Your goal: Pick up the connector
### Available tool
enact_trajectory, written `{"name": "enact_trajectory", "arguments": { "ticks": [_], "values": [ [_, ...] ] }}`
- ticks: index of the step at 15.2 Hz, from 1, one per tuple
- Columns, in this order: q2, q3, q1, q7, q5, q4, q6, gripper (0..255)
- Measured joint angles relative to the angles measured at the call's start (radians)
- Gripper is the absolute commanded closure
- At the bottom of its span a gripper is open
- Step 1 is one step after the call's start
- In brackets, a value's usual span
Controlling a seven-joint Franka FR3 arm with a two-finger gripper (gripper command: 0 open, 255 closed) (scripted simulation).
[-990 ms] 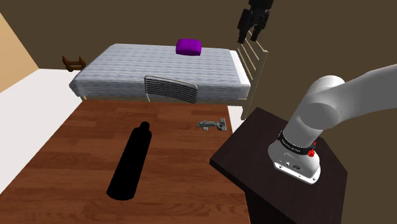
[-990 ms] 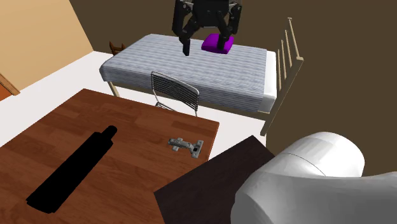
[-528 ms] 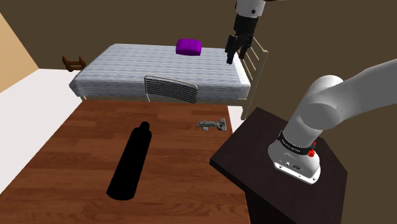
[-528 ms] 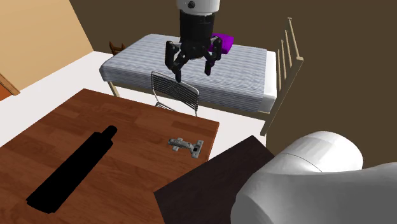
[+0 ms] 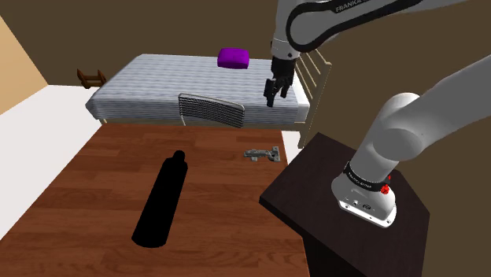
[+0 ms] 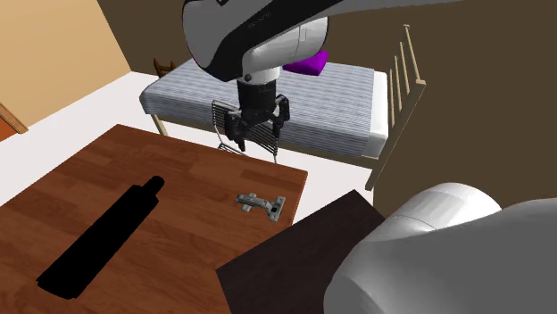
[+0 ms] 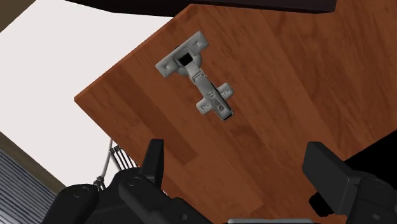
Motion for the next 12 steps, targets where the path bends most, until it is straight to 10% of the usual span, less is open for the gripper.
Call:
{"name": "enact_trajectory", "arguments": {
  "ticks": [12],
  "values": [
    [0.437,0.070,0.020,0.038,-0.074,-0.047,0.421,0]
  ]
}}
